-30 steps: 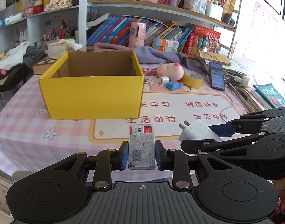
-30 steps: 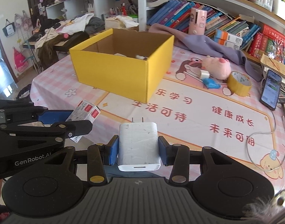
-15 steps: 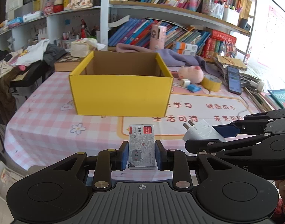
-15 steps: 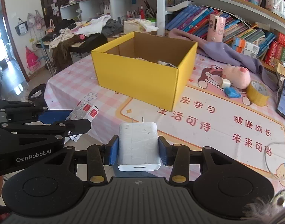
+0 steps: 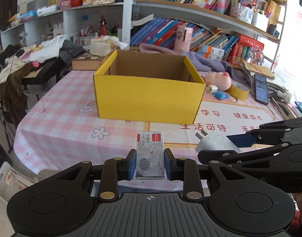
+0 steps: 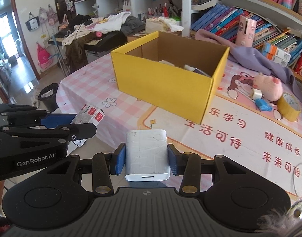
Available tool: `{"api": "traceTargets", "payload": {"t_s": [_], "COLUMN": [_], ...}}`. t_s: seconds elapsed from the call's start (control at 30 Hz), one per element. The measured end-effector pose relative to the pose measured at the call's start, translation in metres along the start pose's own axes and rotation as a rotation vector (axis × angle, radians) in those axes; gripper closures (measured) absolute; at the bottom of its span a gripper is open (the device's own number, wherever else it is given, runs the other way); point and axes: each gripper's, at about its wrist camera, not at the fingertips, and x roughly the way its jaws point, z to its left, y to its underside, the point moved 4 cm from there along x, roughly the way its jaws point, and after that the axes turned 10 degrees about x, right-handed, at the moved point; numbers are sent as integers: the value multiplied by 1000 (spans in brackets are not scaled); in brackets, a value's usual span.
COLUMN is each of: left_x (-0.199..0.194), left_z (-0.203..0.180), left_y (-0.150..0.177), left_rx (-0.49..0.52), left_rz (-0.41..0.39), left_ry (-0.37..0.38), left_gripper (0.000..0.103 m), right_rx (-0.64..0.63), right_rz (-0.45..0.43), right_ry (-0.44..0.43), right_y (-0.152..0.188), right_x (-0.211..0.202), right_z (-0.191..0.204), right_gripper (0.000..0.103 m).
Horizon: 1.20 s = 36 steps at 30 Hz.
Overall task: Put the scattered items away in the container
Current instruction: 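Lift the medicine box with the left tool while the right tool carries the charger to the box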
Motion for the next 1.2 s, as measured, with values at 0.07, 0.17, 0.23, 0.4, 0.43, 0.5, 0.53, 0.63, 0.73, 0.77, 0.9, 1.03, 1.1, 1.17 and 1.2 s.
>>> {"api": "traceTargets", "payload": {"t_s": [0.07, 0.17, 0.23, 0.4, 0.43, 0.5, 0.53, 0.63, 0.73, 0.77, 0.9, 1.03, 1.1, 1.17, 1.2], "left_x": [3, 8, 12, 23, 25, 31, 34, 45, 59, 64, 85, 115, 131, 147, 154], "left_z": [4, 9, 12, 21, 23, 25, 27, 31, 33, 34, 41, 46, 48, 49, 49], "left_y": [0, -5, -11, -34, -41, -54, -62, -84, -107, -114, -139, -157, -163, -166, -167], "left_rx": [-5, -13, -15, -19, -15, -3, 4, 16, 52, 66, 101, 154, 180, 209, 223], "left_rz": [10, 10, 4, -21, -27, -42, -52, -75, -93, -98, -103, -67, -34, 1, 18], "left_ry": [-4, -9, -12, -10, -8, -3, -3, 4, 9, 8, 5, 6, 16, 30, 37], "left_gripper": [75, 75, 75, 75, 75, 75, 75, 75, 75, 75, 75, 75, 75, 75, 75], "right_rx": [-2, 8, 4, -9, -7, -3, -3, -1, -5, -5, -26, -68, -94, -122, -135], "right_rz": [3, -4, -17, -61, -71, -92, -103, -130, -156, -165, -184, -155, -127, -91, -72], "right_ry": [-7, -11, -13, -15, -14, -15, -13, -7, 3, 6, 19, 28, 34, 41, 44], "right_y": [-2, -9, -16, -40, -47, -61, -68, -91, -112, -119, -146, -171, -181, -188, -189], "right_x": [4, 9, 11, 19, 20, 22, 23, 27, 35, 38, 53, 79, 95, 112, 120], "right_z": [0, -2, -3, -7, -9, -13, -16, -24, -33, -36, -47, -59, -64, -69, -71], "right_gripper": [62, 62, 62, 62, 62, 62, 62, 62, 62, 62, 62, 62, 62, 62, 62]}}
